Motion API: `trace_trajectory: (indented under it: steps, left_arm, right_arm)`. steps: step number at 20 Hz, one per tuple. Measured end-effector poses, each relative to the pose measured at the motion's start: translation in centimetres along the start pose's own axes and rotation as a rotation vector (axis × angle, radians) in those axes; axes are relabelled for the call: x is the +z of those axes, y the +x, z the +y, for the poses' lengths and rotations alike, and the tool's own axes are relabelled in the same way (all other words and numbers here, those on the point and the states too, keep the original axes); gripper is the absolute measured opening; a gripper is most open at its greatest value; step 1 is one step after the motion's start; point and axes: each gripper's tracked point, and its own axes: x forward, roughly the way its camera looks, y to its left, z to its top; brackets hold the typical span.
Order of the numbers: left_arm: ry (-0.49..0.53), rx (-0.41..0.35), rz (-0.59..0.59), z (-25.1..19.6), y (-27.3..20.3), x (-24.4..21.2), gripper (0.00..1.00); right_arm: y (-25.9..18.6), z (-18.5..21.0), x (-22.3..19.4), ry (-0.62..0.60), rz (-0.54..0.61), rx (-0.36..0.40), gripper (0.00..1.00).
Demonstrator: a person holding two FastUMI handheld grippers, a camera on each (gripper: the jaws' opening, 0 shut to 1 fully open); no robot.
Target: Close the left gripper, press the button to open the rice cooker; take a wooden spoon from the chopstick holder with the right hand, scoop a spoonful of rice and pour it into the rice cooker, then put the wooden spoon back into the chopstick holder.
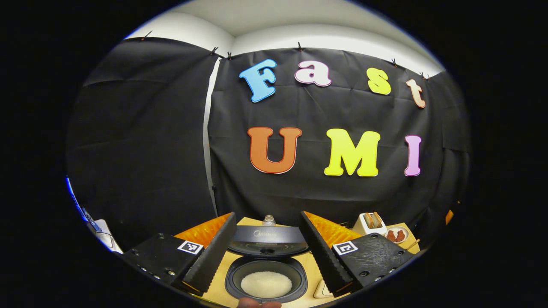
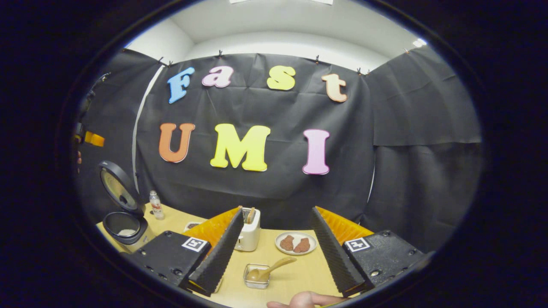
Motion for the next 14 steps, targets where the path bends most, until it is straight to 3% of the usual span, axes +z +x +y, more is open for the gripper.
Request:
trace_trajectory:
  steps: [6,14]
  left_arm:
    - [0.002,0.009,0.117,1.4,5.6,-2.7,0.95]
    - [0.004,-0.003,0.209,0.8,6.3,-6.5,0.97]
  right_arm:
    - [-4.6,1.2,0.0,-0.027,0.037,-0.079,1.00]
    - [-7.8,5.8,2.7,-0.052,0.004,-0.060,1.00]
